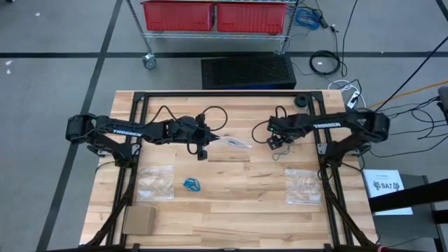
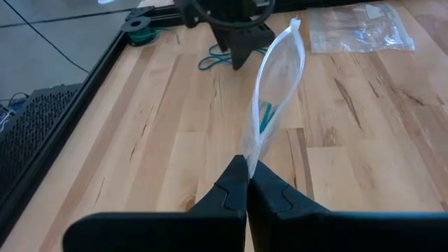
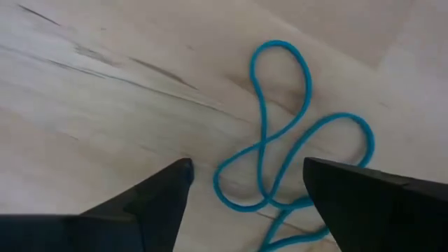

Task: Sort rubber bands
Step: Put the blue rubber band into the open transparent zip lock bag

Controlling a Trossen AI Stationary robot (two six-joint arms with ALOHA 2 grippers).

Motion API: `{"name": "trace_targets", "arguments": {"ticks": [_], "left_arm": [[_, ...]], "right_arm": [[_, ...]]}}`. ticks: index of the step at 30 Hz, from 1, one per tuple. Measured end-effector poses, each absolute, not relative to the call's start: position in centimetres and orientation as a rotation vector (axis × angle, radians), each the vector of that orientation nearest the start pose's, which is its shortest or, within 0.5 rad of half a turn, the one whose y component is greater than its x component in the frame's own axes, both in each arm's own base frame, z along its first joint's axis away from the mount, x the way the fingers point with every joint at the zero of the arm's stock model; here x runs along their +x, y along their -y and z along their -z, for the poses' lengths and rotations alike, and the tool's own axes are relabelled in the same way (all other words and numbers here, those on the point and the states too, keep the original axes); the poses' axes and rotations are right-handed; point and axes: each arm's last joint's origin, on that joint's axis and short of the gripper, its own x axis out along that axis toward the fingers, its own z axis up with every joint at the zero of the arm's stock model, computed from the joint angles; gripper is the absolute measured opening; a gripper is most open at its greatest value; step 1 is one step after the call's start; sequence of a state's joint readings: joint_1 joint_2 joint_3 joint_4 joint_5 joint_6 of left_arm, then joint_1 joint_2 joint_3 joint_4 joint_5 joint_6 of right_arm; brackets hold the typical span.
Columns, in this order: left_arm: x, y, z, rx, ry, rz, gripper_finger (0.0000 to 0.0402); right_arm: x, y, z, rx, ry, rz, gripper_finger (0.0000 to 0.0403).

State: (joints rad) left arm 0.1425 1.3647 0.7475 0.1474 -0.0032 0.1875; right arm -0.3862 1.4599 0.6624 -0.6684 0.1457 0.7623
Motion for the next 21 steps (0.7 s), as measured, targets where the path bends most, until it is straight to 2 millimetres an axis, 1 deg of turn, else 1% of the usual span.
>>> {"name": "trace_targets", "arguments": {"ticks": [4,7,10,14,16,18,21], "left_arm": [[28.4,-4.1,-22.5,0.151,-0.480,-0.099,0.0000],[28.4,-4.1,-22.5,0.151,-0.481,-0.099,0.0000],[28.4,-4.1,-22.5,0.151,-0.481,-0.099,0.0000],[28.4,-4.1,-22.5,0.151,-0.480,-0.099,0.0000],[28.4,-4.1,-22.5,0.151,-0.481,-0.099,0.0000],[28.4,-4.1,-22.5,0.150,-0.481,-0.099,0.0000],[28.4,-4.1,-22.5,0.150,-0.481,-0.099,0.0000]], "right_arm": [[20.1,8.6,-12.8,0.802,-1.267,0.989,0.0256],[20.3,8.6,-12.6,0.801,-1.253,0.983,0.0224],[20.5,8.5,-12.6,0.788,-1.238,0.977,0.0165],[20.9,8.3,-12.6,0.747,-1.226,0.950,0.0068],[21.1,8.1,-12.5,0.719,-1.222,0.931,0.0026],[21.2,7.8,-12.5,0.683,-1.225,0.913,0.0008],[21.5,7.5,-12.6,0.637,-1.231,0.902,0.0007]]}}
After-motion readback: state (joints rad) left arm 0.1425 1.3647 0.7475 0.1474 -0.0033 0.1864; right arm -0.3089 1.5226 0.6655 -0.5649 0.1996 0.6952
